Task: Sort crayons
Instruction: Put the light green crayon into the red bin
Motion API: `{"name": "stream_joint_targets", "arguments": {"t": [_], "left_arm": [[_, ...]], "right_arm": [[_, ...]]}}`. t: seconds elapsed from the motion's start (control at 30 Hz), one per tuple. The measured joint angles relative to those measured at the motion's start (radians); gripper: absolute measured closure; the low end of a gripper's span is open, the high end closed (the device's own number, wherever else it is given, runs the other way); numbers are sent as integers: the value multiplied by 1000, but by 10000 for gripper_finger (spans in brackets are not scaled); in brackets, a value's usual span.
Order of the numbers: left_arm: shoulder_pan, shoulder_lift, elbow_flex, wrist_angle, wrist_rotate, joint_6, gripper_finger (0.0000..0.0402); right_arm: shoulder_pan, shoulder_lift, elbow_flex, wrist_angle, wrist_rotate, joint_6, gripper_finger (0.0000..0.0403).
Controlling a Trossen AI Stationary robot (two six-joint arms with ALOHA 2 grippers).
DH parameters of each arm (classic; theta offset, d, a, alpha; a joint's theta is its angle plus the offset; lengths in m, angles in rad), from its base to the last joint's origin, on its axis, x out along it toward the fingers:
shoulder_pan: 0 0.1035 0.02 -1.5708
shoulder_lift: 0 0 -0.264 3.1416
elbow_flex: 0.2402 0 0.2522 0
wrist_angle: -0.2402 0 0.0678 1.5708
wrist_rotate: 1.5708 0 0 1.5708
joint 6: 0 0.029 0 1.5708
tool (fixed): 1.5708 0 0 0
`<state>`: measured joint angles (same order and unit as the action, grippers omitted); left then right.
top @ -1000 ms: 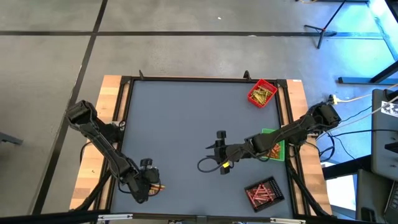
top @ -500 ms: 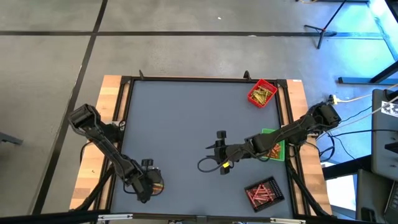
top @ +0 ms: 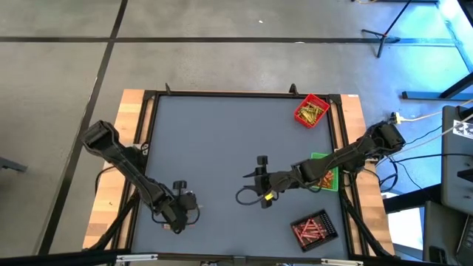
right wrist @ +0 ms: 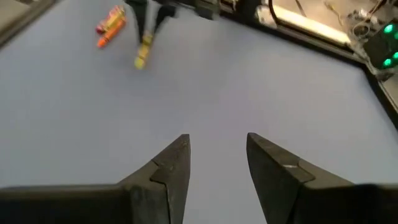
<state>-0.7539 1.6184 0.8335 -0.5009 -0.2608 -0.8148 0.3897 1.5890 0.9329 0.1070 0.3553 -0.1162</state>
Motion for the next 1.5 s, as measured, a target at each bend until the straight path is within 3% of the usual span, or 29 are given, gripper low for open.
{"name": "stream_joint_targets", "arguments": {"t": [0.27,0.37,0.53,0.7,0.87,1.0,1.23,1.5], "left_arm": [[19,-139,37,125,-339,272,394],[43,-159,39,252,-394,420,393],[118,-147,39,476,-372,648,393],[183,-101,39,647,-309,797,393],[230,-55,39,777,-269,867,392],[263,-31,39,849,-229,878,392],[268,-20,39,914,-218,905,392],[269,-20,39,922,-217,931,392]], "right_arm": [[68,-5,0,78,-2,-46,249],[90,-5,1,92,-2,-46,249],[105,-5,1,129,-28,46,237],[108,-5,2,132,-37,64,173],[108,-3,2,213,-36,58,116],[107,19,2,321,-33,23,106],[95,74,2,434,-24,-20,156],[81,78,2,437,-34,-48,315]]}}
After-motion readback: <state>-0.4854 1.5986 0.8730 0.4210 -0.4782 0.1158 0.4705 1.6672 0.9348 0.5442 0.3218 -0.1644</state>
